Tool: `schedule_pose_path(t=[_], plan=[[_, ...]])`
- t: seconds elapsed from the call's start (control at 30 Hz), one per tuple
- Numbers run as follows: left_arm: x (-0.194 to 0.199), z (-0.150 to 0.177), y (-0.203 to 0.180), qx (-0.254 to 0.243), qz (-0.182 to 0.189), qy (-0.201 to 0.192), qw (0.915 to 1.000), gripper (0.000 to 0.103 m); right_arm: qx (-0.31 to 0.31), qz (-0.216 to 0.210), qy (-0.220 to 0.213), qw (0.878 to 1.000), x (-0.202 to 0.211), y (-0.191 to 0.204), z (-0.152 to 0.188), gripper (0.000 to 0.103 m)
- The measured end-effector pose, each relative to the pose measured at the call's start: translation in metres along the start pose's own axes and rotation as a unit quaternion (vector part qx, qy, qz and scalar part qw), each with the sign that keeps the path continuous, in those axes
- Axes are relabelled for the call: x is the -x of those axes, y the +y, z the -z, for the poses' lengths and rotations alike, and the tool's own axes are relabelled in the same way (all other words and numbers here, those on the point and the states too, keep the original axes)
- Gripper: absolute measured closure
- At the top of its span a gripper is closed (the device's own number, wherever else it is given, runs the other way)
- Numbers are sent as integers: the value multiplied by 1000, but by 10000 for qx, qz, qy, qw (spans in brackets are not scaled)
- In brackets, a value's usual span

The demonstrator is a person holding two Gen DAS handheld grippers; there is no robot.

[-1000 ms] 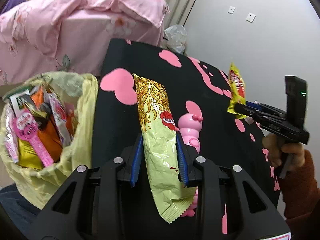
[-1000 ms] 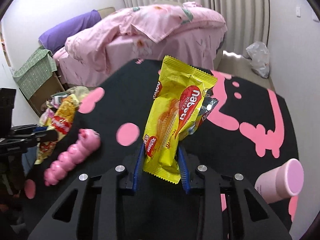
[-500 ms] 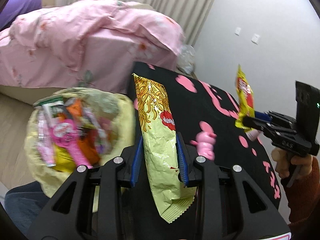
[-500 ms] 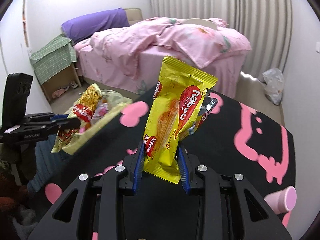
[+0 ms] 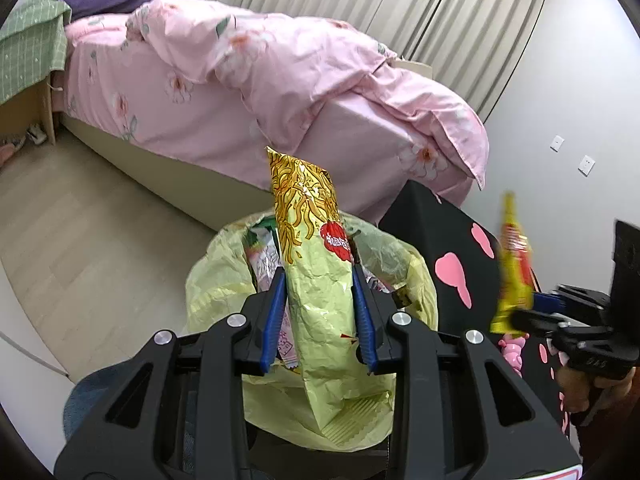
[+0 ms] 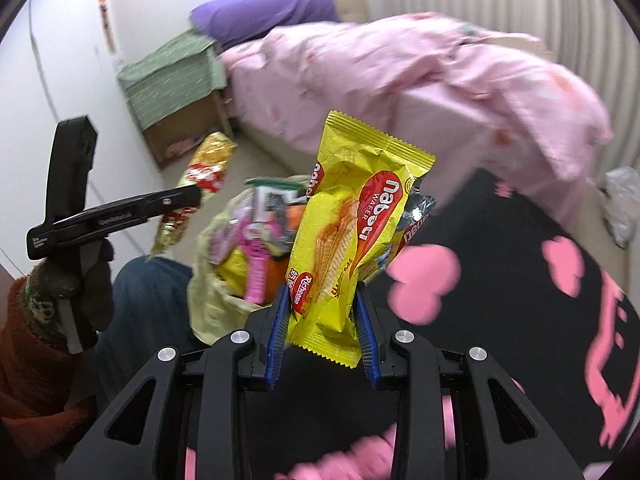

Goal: Collect trash
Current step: 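Carry the gold snack bag and Nabati wafer into the yellow bag and release both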

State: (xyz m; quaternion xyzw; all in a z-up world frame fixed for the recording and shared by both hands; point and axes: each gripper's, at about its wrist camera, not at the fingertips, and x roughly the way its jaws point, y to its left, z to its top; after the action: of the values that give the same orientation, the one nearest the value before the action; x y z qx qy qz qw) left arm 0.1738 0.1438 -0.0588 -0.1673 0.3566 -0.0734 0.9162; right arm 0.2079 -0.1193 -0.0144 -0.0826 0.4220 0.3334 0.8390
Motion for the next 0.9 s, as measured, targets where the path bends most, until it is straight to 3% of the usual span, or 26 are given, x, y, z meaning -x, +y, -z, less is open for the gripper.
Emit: schedule_pose_path(t=[0.23,0.4,0.53,0.7,0.9], plan=[[-42,14,5,34,33,475,9989,74,590,-488,717,9945,-78,24,-29,72],[-71,13,5,39,-8,718,9974,74,690,-483,1385,9868,-130,10,-36,72],[-92,11,4,-4,-90,864,9962,74,765,-381,1618,9831,-147,0,-40,72],[-100,12,0,-213,-266,902,9953,74,812,-579,1651,9812,-150,-6,-37,72],[-100,3,2,-60,-99,830,9965,74,864,-615,1361,9850,-133,-9,-29,70]])
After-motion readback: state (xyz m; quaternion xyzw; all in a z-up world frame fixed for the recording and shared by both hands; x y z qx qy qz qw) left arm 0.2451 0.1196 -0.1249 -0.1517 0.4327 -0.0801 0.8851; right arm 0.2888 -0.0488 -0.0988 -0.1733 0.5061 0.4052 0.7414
